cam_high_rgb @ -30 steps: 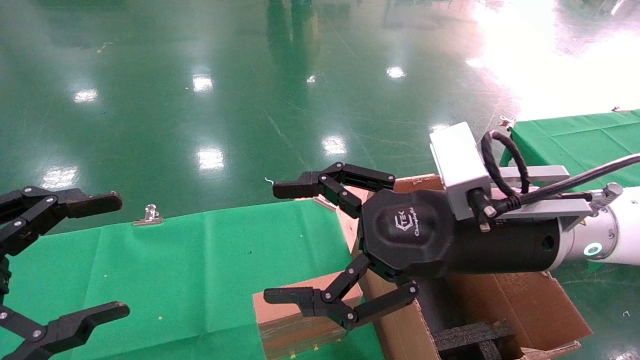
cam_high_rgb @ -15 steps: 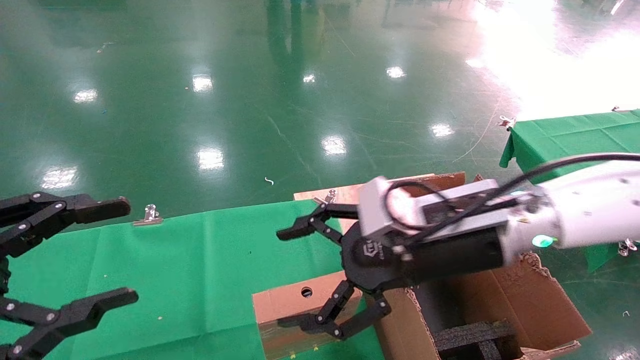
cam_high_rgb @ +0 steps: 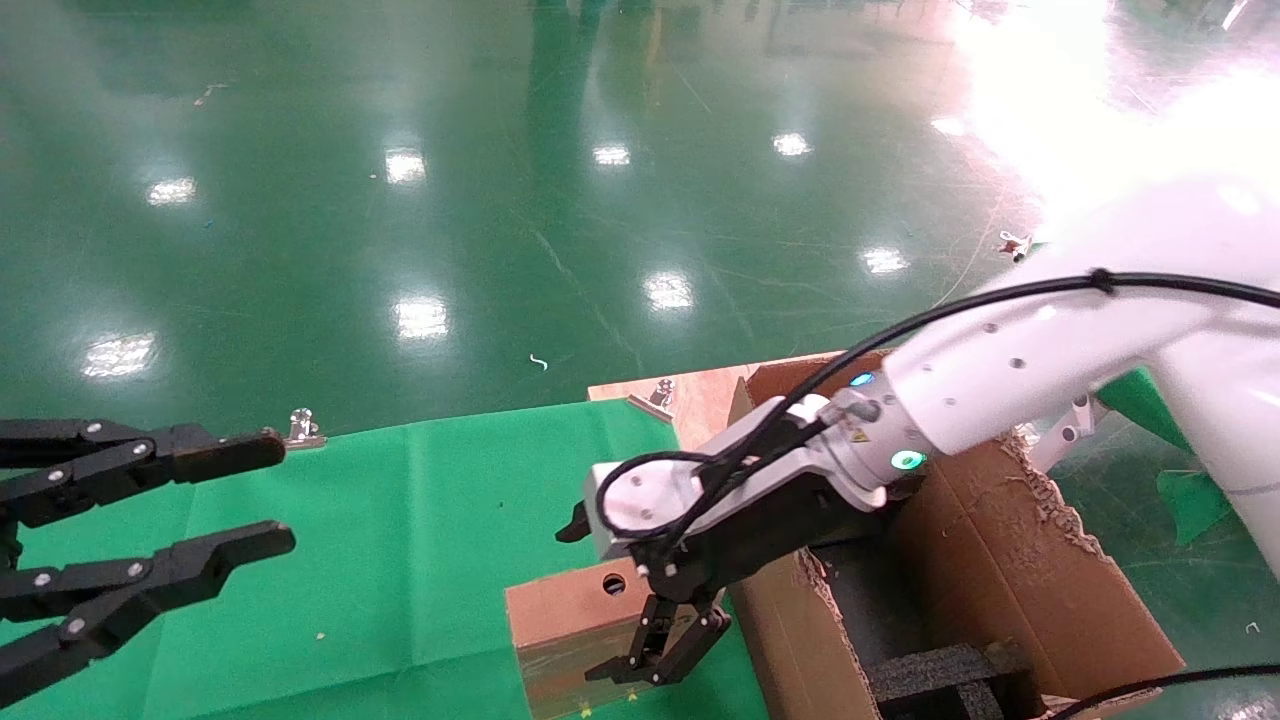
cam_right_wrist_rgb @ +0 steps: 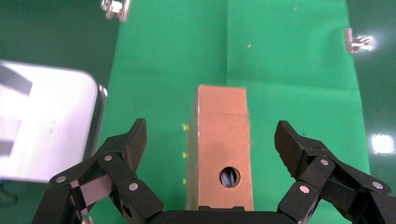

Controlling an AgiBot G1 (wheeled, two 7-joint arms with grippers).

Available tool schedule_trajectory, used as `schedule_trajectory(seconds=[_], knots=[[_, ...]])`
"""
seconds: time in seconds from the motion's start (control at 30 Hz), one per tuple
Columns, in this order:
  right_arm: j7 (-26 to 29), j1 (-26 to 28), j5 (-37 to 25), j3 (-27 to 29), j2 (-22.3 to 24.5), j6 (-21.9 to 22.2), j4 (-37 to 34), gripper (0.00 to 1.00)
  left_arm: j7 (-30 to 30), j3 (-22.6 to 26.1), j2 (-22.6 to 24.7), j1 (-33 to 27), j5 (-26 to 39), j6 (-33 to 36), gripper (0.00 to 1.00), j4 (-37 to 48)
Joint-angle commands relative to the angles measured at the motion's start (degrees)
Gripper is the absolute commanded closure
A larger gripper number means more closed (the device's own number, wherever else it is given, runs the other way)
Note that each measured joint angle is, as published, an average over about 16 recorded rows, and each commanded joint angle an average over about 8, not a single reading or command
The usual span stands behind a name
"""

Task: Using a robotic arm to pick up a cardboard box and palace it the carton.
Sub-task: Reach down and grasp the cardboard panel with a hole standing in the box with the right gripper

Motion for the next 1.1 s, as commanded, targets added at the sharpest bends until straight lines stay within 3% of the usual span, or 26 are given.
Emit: schedule_trajectory(seconds=[0.03,0.23,0.5,0.53,0.67,0.73,0.93,1.0,1.1], knots=[[-0.25,1.65,-1.6,-2.38,-1.11,0.05,-0.54,0.0,0.0,0.0,0.0,0.0,0.0,0.0,1.0,0.0],[-2.38,4.65,-5.41,-7.51,-3.61,0.33,-2.58,0.0,0.0,0.01,0.0,0.0,0.0,0.0,0.96,0.0],[-5.12,6.52,-8.41,-12.38,-6.29,0.65,-4.74,0.0,0.01,0.01,-0.01,0.0,-0.01,-0.01,0.04,0.0],[-5.32,6.61,-8.45,-12.8,-6.55,0.68,-4.94,0.0,0.01,0.01,-0.01,0.0,-0.01,-0.01,0.0,0.0],[-5.87,6.98,-8.4,-14.09,-7.29,0.75,-5.45,0.01,0.01,0.02,-0.01,0.0,-0.02,-0.01,0.0,0.0],[-6.0,7.2,-8.4,-14.64,-7.56,0.78,-5.64,0.16,0.01,0.02,-0.01,0.0,-0.02,-0.01,0.0,0.01],[-6.1,7.55,-8.41,-15.33,-7.85,0.82,-5.93,0.9,0.02,0.02,-0.01,0.01,-0.04,-0.02,0.0,0.02],[-6.1,7.52,-8.37,-15.25,-7.81,0.82,-5.91,1.0,0.02,0.02,-0.01,0.01,-0.04,-0.02,0.0,0.02],[-6.1,7.46,-8.32,-15.09,-7.74,0.82,-5.86,1.0,0.02,0.02,-0.01,0.01,-0.04,-0.02,0.0,0.02]])
